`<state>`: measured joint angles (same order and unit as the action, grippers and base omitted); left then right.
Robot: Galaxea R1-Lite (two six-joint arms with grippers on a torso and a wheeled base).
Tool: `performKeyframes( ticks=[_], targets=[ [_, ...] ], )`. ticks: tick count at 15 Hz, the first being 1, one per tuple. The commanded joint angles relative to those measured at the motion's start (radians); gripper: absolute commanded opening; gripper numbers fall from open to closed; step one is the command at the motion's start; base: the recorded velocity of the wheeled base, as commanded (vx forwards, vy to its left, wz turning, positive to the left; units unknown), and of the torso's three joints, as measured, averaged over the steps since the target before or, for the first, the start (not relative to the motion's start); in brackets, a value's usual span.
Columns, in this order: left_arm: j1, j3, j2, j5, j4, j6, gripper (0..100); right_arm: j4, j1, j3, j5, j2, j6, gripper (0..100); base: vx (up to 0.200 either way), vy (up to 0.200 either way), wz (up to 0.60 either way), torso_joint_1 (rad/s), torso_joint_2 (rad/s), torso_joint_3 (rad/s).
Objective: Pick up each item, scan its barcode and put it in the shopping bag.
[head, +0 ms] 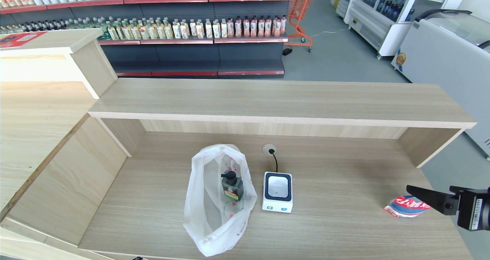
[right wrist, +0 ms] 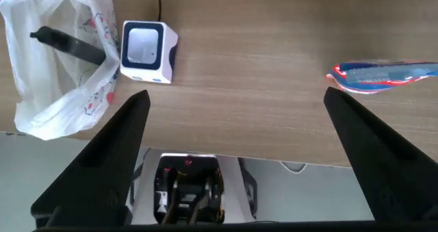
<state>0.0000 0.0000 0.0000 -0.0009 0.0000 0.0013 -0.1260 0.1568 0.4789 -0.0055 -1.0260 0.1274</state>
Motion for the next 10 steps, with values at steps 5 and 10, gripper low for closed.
performKeyframes(
  ticks=[5, 10],
  targets=[
    [-0.002, 0.0, 0.0, 0.001, 0.0, 0.0, 100, 0.166, -0.013, 0.043, -0.001, 0.122, 0.001, 100, -0.2, 0.0, 0.0, 0.008, 0.01, -0.002],
    [0.0, 0.0, 0.0, 0.001, 0.0, 0.002, 100, 0.172, -0.037, 0.035, 0.002, 0.126, 0.006, 100, -0.04, -0.04, 0.0, -0.008, 0.0, 0.004]
  ],
)
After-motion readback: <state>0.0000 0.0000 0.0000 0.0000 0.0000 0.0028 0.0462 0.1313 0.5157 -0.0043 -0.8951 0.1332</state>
